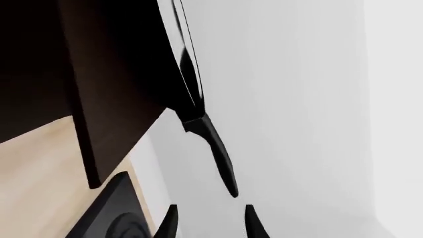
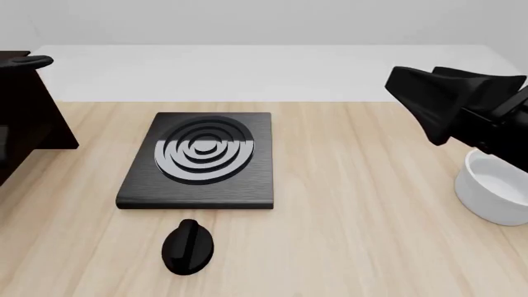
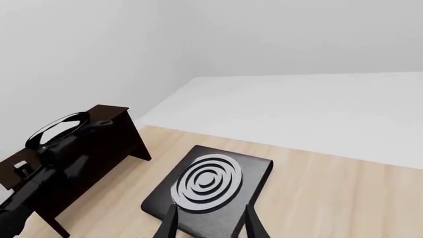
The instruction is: Put the frying pan on the cabinet shelf.
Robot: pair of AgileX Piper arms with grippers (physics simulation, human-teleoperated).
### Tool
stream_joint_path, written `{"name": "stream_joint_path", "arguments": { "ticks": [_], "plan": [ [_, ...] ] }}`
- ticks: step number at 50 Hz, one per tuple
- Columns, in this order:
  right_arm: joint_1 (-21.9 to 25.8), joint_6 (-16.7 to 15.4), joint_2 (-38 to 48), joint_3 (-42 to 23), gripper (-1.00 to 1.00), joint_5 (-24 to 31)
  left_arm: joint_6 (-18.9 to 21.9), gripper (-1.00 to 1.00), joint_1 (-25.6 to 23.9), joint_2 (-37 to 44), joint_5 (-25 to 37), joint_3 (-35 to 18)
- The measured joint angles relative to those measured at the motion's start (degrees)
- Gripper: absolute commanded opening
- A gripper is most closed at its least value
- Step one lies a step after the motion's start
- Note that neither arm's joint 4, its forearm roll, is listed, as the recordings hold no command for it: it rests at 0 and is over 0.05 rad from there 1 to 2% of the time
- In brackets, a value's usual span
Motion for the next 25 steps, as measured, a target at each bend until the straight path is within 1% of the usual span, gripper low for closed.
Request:
{"name": "stream_joint_path", "arguments": {
  "ticks": [11, 25],
  "plan": [
    [-0.1, 0.0, -0.5, 0.2, 1.0, 0.4, 0.1, 1.0, -3.1, -7.2, 3.7, 3.0],
    [-0.4, 0.1, -1.0, 0.4, 1.0, 0.9, 2.8, 1.0, -7.0, -17.9, 13.5, 3.6]
  ]
}}
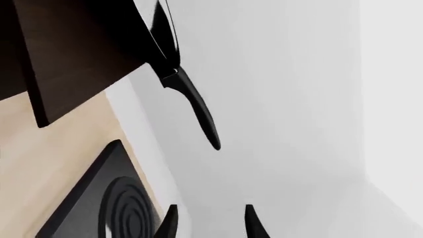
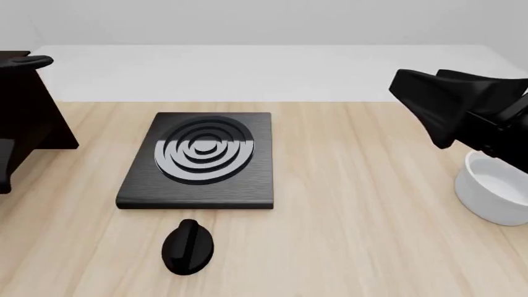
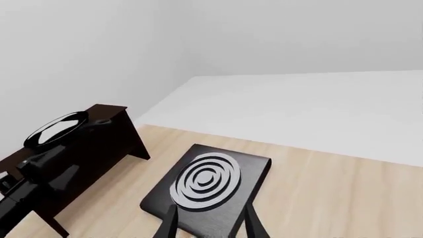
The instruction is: Put the frying pan on the cabinet shelf.
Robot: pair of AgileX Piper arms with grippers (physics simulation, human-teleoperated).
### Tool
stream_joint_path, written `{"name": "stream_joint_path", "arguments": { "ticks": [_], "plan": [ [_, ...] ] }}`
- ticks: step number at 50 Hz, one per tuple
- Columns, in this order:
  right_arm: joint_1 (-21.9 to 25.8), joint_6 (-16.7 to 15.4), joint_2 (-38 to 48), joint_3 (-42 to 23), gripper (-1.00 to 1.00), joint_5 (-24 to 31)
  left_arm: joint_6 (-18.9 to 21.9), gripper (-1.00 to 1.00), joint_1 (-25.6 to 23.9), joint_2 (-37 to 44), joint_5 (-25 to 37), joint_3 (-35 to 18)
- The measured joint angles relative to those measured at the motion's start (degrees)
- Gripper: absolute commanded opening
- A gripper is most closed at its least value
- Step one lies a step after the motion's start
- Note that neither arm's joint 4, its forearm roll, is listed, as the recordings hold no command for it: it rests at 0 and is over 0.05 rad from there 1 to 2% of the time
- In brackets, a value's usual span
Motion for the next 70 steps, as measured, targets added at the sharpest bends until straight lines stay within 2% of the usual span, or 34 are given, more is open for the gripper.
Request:
{"name": "stream_joint_path", "arguments": {
  "ticks": [16, 28, 48, 59, 70],
  "plan": [
    [-0.8, 0.2, -1.6, 0.1, 1.0, 1.3, 5.3, 1.0, -4.7, -9.5, 11.4, -0.2],
    [-1.5, 0.7, -2.9, 1.2, 1.0, 1.3, 10.3, 1.0, -7.4, -12.4, 17.3, -2.0],
    [-2.7, 0.5, -4.7, 3.0, 1.0, 1.4, 26.7, 1.0, -9.6, -12.9, 28.1, -10.7],
    [-3.8, -0.2, -5.8, 2.5, 1.0, 2.8, 35.3, 1.0, -10.2, -13.0, 32.4, -14.0],
    [-4.4, -0.4, -6.8, 2.0, 1.0, 3.8, 45.9, 1.0, -11.0, -12.6, 36.1, -16.8]
  ]
}}
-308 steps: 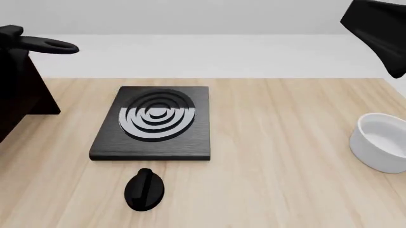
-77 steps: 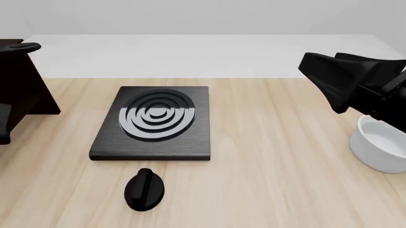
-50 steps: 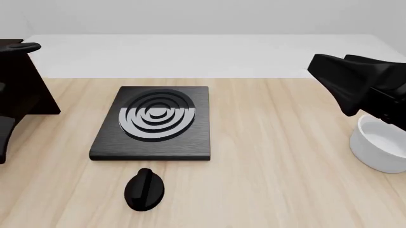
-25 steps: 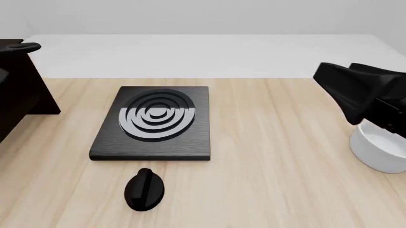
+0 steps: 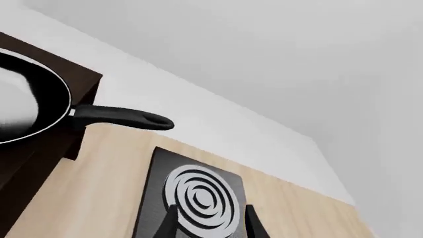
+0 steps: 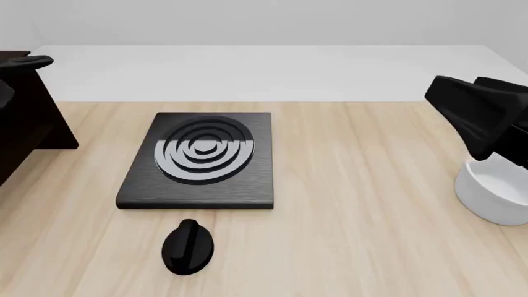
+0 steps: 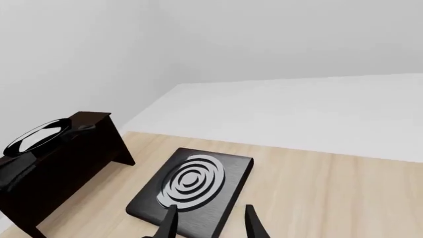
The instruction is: Put the frying pan on the cabinet shelf.
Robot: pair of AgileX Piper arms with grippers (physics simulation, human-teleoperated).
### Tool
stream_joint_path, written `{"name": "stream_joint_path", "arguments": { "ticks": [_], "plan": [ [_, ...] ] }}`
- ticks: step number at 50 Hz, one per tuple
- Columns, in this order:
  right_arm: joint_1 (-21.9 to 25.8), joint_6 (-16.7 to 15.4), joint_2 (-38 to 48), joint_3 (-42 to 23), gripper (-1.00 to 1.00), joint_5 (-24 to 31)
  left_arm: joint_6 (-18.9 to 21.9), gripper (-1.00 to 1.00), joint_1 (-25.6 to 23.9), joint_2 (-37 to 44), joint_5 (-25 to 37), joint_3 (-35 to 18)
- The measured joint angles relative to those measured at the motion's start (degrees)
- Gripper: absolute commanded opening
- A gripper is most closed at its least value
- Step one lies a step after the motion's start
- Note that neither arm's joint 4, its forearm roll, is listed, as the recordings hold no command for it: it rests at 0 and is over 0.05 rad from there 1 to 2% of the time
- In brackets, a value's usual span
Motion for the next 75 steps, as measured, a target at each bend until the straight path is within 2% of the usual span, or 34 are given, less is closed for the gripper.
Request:
{"name": "stream_joint_path", "arguments": {
  "ticks": [6, 13, 38, 56, 70, 75],
  "plan": [
    [-0.2, -0.1, -0.3, -0.2, 1.0, 0.4, 5.5, 1.0, -0.6, -0.1, 1.9, -1.1],
    [-0.3, -0.1, -0.5, -0.2, 1.0, 0.6, 9.6, 1.0, -1.2, -0.6, 2.8, -0.3],
    [-0.8, 0.1, -0.9, 0.0, 1.0, 0.7, 16.0, 1.0, -2.5, -5.7, 2.1, 10.0],
    [-0.7, 0.1, -1.1, 1.2, 1.0, 0.3, 16.2, 1.0, -2.2, -10.5, 2.5, 15.7],
    [-1.7, 0.1, -2.6, 5.2, 1.0, -0.8, 16.3, 1.0, -2.3, -12.2, 3.4, 16.3],
    [-2.8, -0.8, -4.7, 7.1, 1.0, -0.1, 16.1, 1.0, -2.4, -12.3, 3.6, 16.0]
  ]
}}
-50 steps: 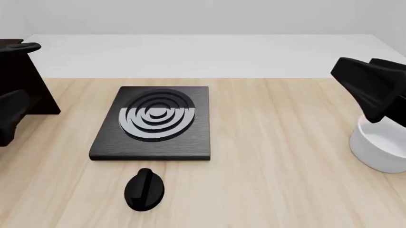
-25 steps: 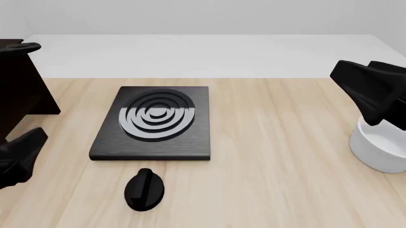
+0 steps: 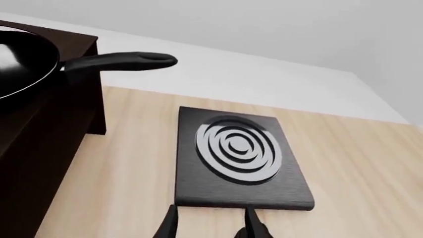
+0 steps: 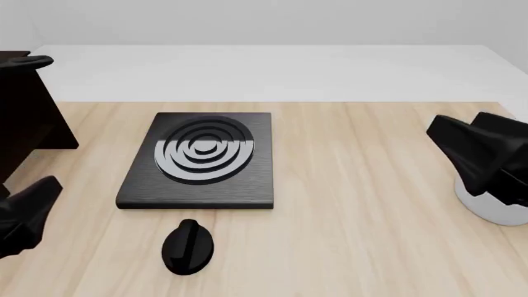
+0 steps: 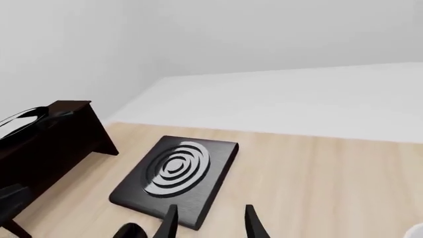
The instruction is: Put the frying pan on the cabinet shelf.
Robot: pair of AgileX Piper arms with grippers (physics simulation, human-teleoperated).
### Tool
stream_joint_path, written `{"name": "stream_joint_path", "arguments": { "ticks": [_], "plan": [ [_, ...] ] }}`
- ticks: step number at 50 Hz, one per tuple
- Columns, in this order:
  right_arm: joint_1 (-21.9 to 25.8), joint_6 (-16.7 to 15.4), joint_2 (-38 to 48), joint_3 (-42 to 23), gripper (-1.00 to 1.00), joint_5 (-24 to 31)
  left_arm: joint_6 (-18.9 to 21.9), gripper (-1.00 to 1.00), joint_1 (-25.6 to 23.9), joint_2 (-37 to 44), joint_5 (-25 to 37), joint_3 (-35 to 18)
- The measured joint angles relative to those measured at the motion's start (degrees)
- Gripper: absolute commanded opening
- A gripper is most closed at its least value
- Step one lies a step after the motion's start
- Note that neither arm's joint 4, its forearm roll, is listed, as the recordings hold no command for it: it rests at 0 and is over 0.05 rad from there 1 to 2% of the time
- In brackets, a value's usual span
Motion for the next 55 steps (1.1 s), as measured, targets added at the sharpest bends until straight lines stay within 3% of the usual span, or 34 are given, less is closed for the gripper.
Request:
{"name": "stream_joint_path", "arguments": {
  "ticks": [16, 31, 39, 55],
  "plan": [
    [-5.1, -4.8, -13.8, 7.2, 1.0, 7.6, 1.4, 1.0, 0.0, -0.5, 0.9, -1.1],
    [-8.4, -6.9, -23.0, 11.0, 1.0, 13.9, 4.0, 1.0, 0.6, -2.8, 4.4, -2.7],
    [-8.7, -8.3, -24.7, 8.5, 1.0, 18.2, 4.6, 1.0, 1.1, -6.9, 10.7, -6.1],
    [-9.2, -9.2, -25.8, -4.8, 1.0, 31.4, 6.4, 1.0, 2.3, -10.7, 20.9, -14.3]
  ]
}}
